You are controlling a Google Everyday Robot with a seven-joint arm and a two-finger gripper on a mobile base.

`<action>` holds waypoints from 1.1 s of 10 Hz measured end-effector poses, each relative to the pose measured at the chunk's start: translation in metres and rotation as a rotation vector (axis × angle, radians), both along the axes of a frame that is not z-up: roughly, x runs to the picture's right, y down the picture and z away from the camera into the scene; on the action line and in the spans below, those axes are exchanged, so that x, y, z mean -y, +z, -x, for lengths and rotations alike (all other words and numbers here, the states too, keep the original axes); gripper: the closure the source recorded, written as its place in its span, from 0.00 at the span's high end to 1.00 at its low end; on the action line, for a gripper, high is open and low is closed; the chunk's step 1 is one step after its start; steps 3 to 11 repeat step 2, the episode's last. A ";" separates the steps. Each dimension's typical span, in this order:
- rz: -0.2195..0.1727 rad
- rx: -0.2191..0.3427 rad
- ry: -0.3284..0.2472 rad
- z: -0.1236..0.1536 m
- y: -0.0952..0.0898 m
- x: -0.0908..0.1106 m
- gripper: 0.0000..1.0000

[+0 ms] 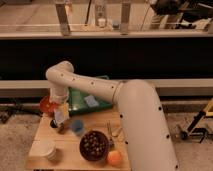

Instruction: Place towel in metal cup

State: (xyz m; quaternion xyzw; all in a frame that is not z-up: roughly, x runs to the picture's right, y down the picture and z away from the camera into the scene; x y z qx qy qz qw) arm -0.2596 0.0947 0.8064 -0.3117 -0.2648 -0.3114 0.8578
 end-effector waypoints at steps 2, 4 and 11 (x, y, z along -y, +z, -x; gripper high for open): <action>-0.002 0.003 -0.003 0.001 -0.001 0.001 0.80; -0.002 0.003 -0.003 0.001 -0.001 0.001 0.80; -0.002 0.003 -0.003 0.001 -0.001 0.001 0.80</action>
